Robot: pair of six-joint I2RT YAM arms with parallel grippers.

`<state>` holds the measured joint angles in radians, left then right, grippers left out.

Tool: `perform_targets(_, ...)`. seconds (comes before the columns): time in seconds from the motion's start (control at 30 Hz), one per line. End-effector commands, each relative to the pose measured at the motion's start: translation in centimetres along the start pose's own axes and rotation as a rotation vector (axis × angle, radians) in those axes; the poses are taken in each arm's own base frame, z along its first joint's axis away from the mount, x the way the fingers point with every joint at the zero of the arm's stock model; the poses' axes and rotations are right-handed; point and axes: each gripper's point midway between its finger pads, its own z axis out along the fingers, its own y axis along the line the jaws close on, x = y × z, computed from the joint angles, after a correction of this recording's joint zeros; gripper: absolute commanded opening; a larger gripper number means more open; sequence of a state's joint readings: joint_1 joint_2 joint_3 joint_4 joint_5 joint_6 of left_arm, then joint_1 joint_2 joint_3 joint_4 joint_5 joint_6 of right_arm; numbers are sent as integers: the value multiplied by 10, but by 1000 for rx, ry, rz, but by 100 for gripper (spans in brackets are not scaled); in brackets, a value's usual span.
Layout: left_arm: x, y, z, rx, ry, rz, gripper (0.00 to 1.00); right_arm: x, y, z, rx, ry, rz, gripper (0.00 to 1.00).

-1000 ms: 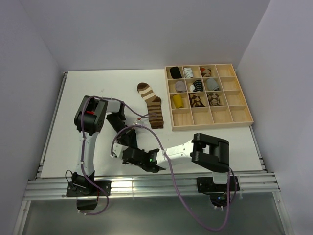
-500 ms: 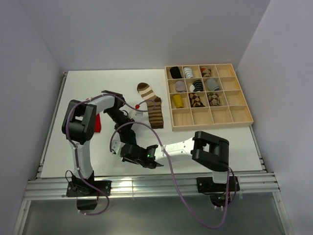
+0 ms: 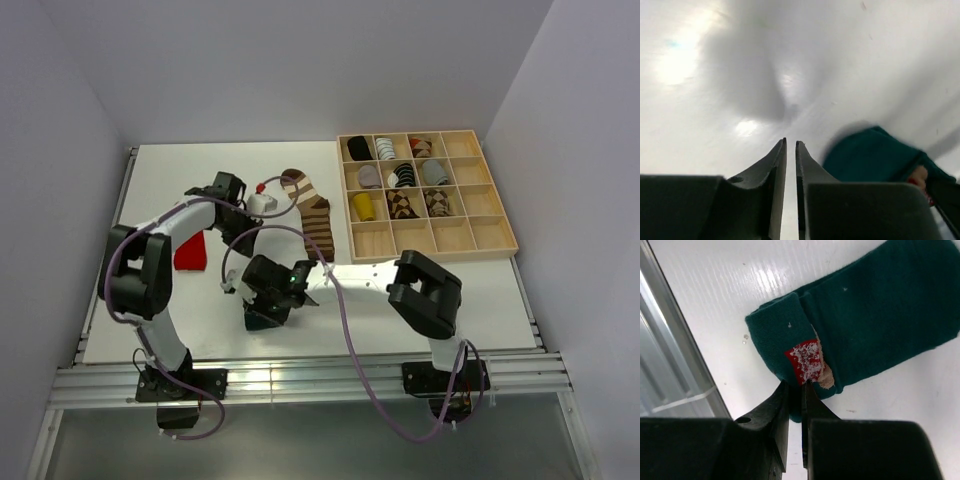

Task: Roll the socks
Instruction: Roll the sock at the center of the board.

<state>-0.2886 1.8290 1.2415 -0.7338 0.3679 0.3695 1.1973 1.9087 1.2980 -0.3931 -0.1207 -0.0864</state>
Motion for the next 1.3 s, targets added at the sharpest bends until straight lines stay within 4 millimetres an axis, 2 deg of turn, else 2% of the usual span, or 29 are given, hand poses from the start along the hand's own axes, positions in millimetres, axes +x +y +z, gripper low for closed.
perform_targets(0.0,-49,32,-46,-223,-232,-42,18,14,9,-3,-176,97,113,2)
perform_targets(0.03,-55,35,-59,-251,-270,-45,21,14,-2,-2,-179,102,149,2)
perform_targets(0.1,-60,52,-75,-331,-324,-104,30,13,-3,-1,-226,118,181,3)
perform_targets(0.17,-66,64,-92,-379,-388,-170,31,8,-12,2,-230,122,204,3)
perform_targets(0.2,-63,79,-103,-415,-412,-221,32,10,-8,1,-259,143,215,3)
perform_targets(0.23,-65,81,-113,-409,-443,-239,33,8,-10,2,-268,146,217,4)
perform_targets(0.27,-60,97,-126,-429,-484,-295,34,5,-15,5,-274,148,230,4)
perform_targets(0.3,-57,104,-134,-438,-507,-323,36,7,-15,6,-284,162,239,3)
perform_targets(0.37,-52,105,-144,-402,-536,-322,36,3,-18,10,-305,169,243,4)
perform_targets(0.4,-45,113,-156,-417,-556,-328,35,4,-19,9,-319,184,255,5)
perform_targets(0.47,-33,109,-155,-429,-549,-261,35,-3,-21,12,-346,183,260,5)
perform_targets(0.5,-32,104,-170,-468,-587,-228,38,-2,-25,12,-350,194,285,6)
perform_targets(0.53,-24,105,-166,-502,-598,-217,39,-5,-23,11,-380,193,298,7)
perform_targets(0.57,-20,102,-170,-526,-602,-164,40,-10,-27,14,-395,190,305,7)
perform_targets(0.6,-20,93,-187,-560,-645,-120,42,-9,-30,13,-408,203,330,7)
perform_targets(0.63,-11,88,-180,-560,-643,-103,45,-11,-30,13,-428,201,346,9)
perform_targets(0.67,-10,78,-180,-536,-648,-28,47,-14,-33,18,-443,203,357,9)
perform_targets(0.7,-10,66,-189,-535,-670,24,47,-12,-32,18,-461,221,372,10)
perform_targets(0.73,0,59,-181,-514,-646,39,48,-13,-36,19,-471,216,390,11)
perform_targets(0.8,2,39,-182,-478,-642,157,48,-12,-39,26,-495,217,435,12)
perform_targets(0.83,7,31,-176,-443,-625,192,50,-12,-43,27,-511,214,456,12)
perform_targets(0.97,30,-19,-139,-286,-494,420,49,-13,-49,38,-569,208,528,13)
perform_targets(1.03,44,-34,-120,-257,-436,487,51,-16,-50,41,-576,202,562,13)
perform_targets(1.07,45,-52,-109,-221,-416,549,52,-17,-51,42,-586,201,574,13)
perform_targets(1.13,57,-65,-91,-198,-374,598,53,-17,-54,46,-587,197,603,13)
perform_targets(1.17,60,-77,-84,-164,-360,644,53,-16,-57,49,-589,200,617,13)
perform_targets(1.27,71,-91,-68,-113,-322,692,54,-15,-58,51,-604,197,634,13)
